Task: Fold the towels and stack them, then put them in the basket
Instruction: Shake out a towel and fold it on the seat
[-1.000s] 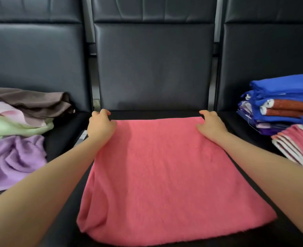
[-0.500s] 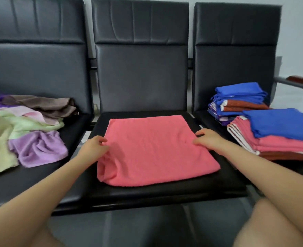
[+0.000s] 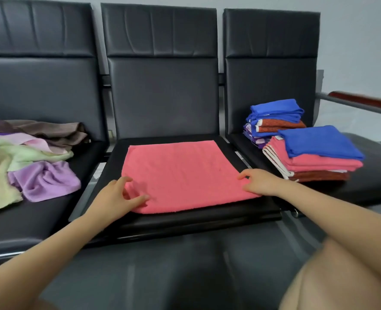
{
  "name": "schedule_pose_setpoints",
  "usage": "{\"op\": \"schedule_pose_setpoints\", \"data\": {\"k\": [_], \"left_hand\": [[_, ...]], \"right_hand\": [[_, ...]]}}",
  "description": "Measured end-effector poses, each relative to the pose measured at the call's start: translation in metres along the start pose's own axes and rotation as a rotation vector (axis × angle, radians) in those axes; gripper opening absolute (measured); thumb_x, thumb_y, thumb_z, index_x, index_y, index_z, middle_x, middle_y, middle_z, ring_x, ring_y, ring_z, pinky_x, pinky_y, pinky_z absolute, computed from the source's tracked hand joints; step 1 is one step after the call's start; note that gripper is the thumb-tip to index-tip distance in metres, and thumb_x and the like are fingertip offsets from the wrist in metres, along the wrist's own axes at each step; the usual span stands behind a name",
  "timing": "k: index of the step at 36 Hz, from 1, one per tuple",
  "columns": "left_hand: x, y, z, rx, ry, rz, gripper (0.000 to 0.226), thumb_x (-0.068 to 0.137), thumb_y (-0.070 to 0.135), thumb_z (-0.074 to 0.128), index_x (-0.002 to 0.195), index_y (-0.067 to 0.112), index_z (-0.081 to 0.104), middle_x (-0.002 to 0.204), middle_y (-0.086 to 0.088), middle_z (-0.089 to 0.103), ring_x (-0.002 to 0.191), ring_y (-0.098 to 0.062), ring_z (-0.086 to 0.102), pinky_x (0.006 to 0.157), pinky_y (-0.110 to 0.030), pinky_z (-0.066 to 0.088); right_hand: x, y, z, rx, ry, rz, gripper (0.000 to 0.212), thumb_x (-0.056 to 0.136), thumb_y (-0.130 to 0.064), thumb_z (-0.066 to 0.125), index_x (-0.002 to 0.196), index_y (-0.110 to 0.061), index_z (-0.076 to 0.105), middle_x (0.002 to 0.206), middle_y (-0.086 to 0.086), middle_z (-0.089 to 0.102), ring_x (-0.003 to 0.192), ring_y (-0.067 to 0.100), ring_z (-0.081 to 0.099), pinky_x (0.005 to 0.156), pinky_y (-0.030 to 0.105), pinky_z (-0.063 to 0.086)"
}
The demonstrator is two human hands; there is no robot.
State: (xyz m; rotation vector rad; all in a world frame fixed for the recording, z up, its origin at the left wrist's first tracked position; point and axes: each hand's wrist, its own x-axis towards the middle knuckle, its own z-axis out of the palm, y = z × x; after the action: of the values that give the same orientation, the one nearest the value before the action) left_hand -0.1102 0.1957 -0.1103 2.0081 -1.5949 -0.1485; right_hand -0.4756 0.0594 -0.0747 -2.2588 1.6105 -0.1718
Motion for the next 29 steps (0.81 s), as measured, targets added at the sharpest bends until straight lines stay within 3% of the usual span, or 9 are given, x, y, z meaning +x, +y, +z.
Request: {"op": "schedule_pose_setpoints", "data": {"k": [3,7,9,11,15,20,23,25,29], "left_hand": [[-0.006,0.004,-0.002,0.018,-0.009,0.06,0.058,0.072,0.062,0.069,0.118,0.029,0.056,0.088,0.007,0.055,0.079,-0.007,0.054,0.073,-0.027,0.041],[-0.01,0.004,-0.002,0.028,-0.043,0.113,0.038,0.08,0.047,0.071,0.113,0.033,0.058,0.078,0.007,0.057,0.074,-0.008,0.055,0.069,-0.027,0.043],[-0.009,0.003,-0.002,-0.066,-0.076,0.109,0.026,0.084,0.032,0.072,0.105,0.039,0.058,0.069,0.003,0.056,0.065,-0.006,0.053,0.068,-0.023,0.043],[-0.006,0.001,-0.003,-0.178,-0.102,0.119,0.033,0.085,0.02,0.07,0.095,0.048,0.055,0.064,0.002,0.053,0.057,-0.004,0.049,0.061,-0.015,0.04],[-0.002,-0.007,-0.008,-0.432,-0.099,0.072,0.039,0.087,0.011,0.067,0.094,0.049,0.065,0.072,0.0,0.056,0.064,-0.003,0.049,0.065,-0.014,0.039],[-0.004,-0.002,-0.019,-0.588,-0.053,-0.001,0.035,0.088,0.002,0.059,0.089,0.035,0.072,0.065,0.002,0.048,0.056,-0.004,0.041,0.053,-0.01,0.034],[-0.011,-0.004,-0.028,-0.495,-0.031,-0.015,0.024,0.073,0.02,0.055,0.082,0.033,0.074,0.078,-0.004,0.065,0.067,-0.013,0.051,0.06,-0.013,0.039],[-0.017,-0.01,-0.032,-0.32,-0.047,-0.016,0.016,0.077,0.023,0.059,0.078,0.035,0.07,0.084,0.001,0.072,0.074,-0.017,0.059,0.07,-0.019,0.043],[-0.03,-0.02,-0.03,-0.014,-0.063,-0.004,0.007,0.086,0.022,0.067,0.089,0.027,0.071,0.081,0.009,0.068,0.078,-0.013,0.059,0.071,-0.025,0.04]], "right_hand": [[0.0,-0.004,0.003,-0.132,0.053,0.002,0.055,0.087,-0.021,0.059,0.14,-0.021,0.045,0.129,0.004,0.055,0.108,0.02,0.057,0.088,0.029,0.046],[0.001,-0.022,0.007,-0.264,0.174,-0.13,0.058,0.087,-0.025,0.06,0.142,-0.024,0.041,0.128,0.005,0.048,0.122,0.022,0.047,0.094,0.036,0.045],[0.001,-0.035,0.013,-0.236,0.188,-0.217,0.053,0.088,-0.027,0.06,0.139,-0.025,0.045,0.129,0.003,0.049,0.123,0.021,0.046,0.098,0.036,0.043],[0.0,-0.049,0.022,-0.17,0.139,-0.305,0.048,0.091,-0.029,0.06,0.137,-0.025,0.048,0.129,0.001,0.052,0.12,0.017,0.049,0.1,0.033,0.041],[0.0,-0.079,0.042,-0.092,0.023,-0.492,0.044,0.094,-0.035,0.058,0.135,-0.021,0.052,0.126,0.001,0.055,0.117,0.015,0.05,0.1,0.027,0.038],[-0.002,-0.102,0.067,-0.156,-0.002,-0.652,0.053,0.089,-0.057,0.056,0.134,-0.028,0.054,0.125,-0.002,0.051,0.123,0.015,0.041,0.108,0.033,0.034],[-0.003,-0.109,0.076,-0.234,0.026,-0.706,0.071,0.078,-0.076,0.042,0.135,-0.035,0.052,0.119,-0.005,0.046,0.119,0.015,0.039,0.105,0.032,0.034],[-0.001,-0.109,0.079,-0.226,0.046,-0.727,0.077,0.073,-0.081,0.031,0.134,-0.039,0.051,0.115,-0.009,0.044,0.116,0.012,0.039,0.103,0.032,0.035],[0.003,-0.109,0.082,-0.183,0.085,-0.75,0.072,0.077,-0.078,0.028,0.132,-0.04,0.055,0.112,-0.012,0.044,0.113,0.009,0.039,0.103,0.03,0.035]]}}
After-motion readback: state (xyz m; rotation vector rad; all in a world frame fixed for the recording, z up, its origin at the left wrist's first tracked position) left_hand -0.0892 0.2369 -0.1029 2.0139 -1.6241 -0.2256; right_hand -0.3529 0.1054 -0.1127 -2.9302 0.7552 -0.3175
